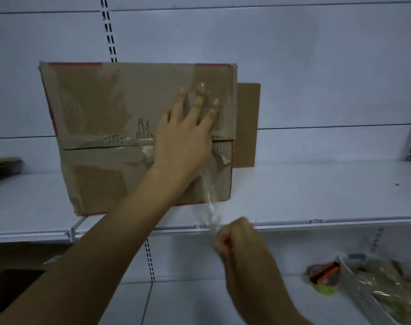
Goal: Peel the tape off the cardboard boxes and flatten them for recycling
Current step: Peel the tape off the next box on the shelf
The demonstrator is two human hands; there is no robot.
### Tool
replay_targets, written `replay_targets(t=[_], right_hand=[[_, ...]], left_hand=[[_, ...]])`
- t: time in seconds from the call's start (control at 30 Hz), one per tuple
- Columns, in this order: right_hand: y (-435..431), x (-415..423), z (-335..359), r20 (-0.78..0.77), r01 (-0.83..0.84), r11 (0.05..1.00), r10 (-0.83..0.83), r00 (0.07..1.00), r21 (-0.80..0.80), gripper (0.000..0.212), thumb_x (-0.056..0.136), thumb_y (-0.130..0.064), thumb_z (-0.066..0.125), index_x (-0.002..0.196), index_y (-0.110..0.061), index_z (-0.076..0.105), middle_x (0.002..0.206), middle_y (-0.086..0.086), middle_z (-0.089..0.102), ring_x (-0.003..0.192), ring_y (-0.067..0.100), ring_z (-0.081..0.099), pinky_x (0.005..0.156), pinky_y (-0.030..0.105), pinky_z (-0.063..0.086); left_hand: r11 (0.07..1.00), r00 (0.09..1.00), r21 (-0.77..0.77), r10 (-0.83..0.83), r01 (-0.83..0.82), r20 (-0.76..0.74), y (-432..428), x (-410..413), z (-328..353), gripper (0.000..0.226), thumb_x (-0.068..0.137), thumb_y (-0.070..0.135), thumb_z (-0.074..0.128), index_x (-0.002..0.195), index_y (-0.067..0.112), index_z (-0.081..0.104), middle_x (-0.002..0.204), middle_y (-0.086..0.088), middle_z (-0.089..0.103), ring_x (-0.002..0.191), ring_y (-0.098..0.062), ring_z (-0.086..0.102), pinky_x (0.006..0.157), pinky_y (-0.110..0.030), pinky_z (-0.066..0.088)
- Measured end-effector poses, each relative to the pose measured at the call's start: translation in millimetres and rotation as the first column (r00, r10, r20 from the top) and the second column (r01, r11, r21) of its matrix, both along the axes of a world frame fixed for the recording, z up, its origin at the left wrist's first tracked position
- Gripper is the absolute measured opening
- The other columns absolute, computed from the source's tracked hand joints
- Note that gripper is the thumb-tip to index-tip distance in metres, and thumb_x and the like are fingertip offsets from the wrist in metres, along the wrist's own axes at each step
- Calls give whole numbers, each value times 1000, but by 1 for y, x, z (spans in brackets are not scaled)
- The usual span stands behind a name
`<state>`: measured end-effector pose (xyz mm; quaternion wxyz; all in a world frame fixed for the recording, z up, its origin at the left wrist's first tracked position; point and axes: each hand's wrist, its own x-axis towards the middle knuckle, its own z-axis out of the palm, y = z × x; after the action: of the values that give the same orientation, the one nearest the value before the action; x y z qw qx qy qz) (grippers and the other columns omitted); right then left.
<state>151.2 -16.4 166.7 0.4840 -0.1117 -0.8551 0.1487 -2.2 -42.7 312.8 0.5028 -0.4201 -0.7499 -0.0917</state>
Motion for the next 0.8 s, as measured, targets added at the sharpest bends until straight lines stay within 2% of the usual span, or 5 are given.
replay_targets(t=[0.23, 0.4, 0.53, 0.7, 0.8], right_hand=[[-17, 16, -43, -77, -121, 972, 108, 991, -202, 3, 82, -41, 48, 84, -43, 49, 90, -22, 50, 83, -9, 55, 68, 6, 42], [-23, 12, -41, -122, -45, 996, 35, 992, -76, 8, 83, -38, 52, 90, -42, 51, 100, -22, 49, 91, -5, 53, 72, 1, 39], [-37, 0, -22, -219, -83, 994, 66, 973, -69, 29, 92, -43, 47, 117, -29, 52, 115, -11, 54, 105, 6, 57, 85, 16, 47], [-27, -35, 35, -207, -134, 990, 121, 971, -49, 63, 92, -39, 48, 147, -23, 22, 143, -11, 37, 132, 1, 36, 102, 14, 35], [-13, -59, 58, -119, -81, 993, 91, 989, 80, 71, 93, -38, 46, 151, -10, 16, 155, 6, 27, 142, 12, 24, 112, 31, 31]], left_hand=[[962, 949, -62, -249, 265, 191, -41, -4, -9, 57, 96, 46, 21, 143, 21, 41, 155, 0, 26, 146, -20, 15, 116, -39, 8], [901, 929, 363, -320, 238, 187, -74, 4, -70, 47, 85, 39, 58, 128, 20, 55, 148, -7, 38, 135, -26, 32, 107, -45, 26], [692, 668, 707, -595, 145, 447, -82, 4, -84, 53, 74, 32, 78, 116, 29, 46, 117, 7, 48, 110, -15, 50, 92, -33, 47], [632, 415, 764, -735, 133, 536, -86, -1, -76, 36, 83, 14, 69, 106, 33, 49, 79, 6, 65, 74, -11, 63, 70, -24, 53], [620, 231, 768, -780, 160, 581, -88, -3, -75, 15, 86, 8, 64, 93, 22, 63, 80, -9, 66, 75, -22, 62, 70, -28, 53]])
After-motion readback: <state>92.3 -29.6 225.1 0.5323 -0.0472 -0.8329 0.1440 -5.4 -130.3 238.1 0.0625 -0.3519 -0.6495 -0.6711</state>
